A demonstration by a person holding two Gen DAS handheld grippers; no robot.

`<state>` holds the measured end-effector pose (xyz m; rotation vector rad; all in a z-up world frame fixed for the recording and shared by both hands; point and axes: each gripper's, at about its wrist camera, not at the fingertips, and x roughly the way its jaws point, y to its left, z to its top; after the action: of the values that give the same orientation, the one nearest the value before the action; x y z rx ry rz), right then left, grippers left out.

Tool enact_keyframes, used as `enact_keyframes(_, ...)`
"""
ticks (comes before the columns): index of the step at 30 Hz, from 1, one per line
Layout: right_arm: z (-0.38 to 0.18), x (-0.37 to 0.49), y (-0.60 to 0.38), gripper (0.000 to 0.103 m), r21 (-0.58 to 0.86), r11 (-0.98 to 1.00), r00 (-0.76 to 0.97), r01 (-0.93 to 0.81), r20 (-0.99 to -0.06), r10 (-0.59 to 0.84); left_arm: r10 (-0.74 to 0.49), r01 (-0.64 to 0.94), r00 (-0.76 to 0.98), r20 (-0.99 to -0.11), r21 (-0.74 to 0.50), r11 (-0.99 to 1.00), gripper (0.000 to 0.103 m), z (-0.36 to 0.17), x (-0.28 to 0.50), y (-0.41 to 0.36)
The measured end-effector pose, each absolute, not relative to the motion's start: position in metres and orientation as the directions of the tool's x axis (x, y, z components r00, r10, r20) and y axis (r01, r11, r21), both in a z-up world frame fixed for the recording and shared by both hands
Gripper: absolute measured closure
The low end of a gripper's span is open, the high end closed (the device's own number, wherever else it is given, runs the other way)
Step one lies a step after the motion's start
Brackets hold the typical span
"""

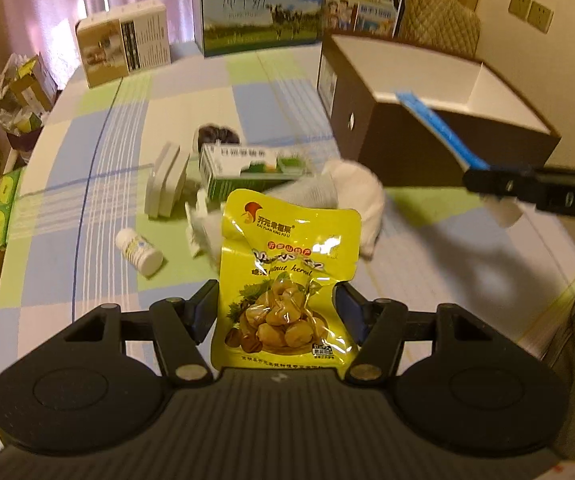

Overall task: Organize objects
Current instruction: 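Carry the pouch and tube over the brown box with both tools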

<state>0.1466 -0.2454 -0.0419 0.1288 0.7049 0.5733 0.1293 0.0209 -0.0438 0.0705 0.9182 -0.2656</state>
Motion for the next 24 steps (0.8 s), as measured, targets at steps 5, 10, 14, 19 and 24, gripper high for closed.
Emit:
enact_keyframes(5, -0.036, 0.144, -0.251, 0.071, 0.318, 0.836, 0.629, -0.447, -0.553, 0.547, -0.204, 0.256, 0.608, -0.767, -0.054, 0.965, 0.044, -0.023, 0.138, 0.011)
enact_keyframes(10, -0.020, 0.141, -0.254, 0.071, 0.337, 0.824, 0.646, -0.456, -0.511, 0.567, -0.221, 0.269, 0.634, -0.741, -0.057, 0.962, 0.044, -0.004, 0.156, -0.008)
enact_keyframes(14, -0.002, 0.145, -0.261, 0.071, 0.342, 0.831, 0.684, -0.439, -0.473, 0.556, -0.246, 0.278, 0.648, -0.720, -0.077, 0.958, 0.044, 0.012, 0.177, -0.027)
enact_keyframes(19, 0.014, 0.168, -0.281, 0.071, 0.344, 0.880, 0.747, -0.328, -0.476, 0.464, -0.281, 0.304, 0.653, -0.704, -0.097, 0.948, 0.044, 0.027, 0.210, -0.062)
enact_keyframes(24, 0.027, 0.202, -0.300, 0.071, 0.328, 0.923, 0.784, -0.204, -0.510, 0.354, -0.309, 0.340, 0.638, -0.706, -0.102, 0.935, 0.044, 0.034, 0.245, -0.103)
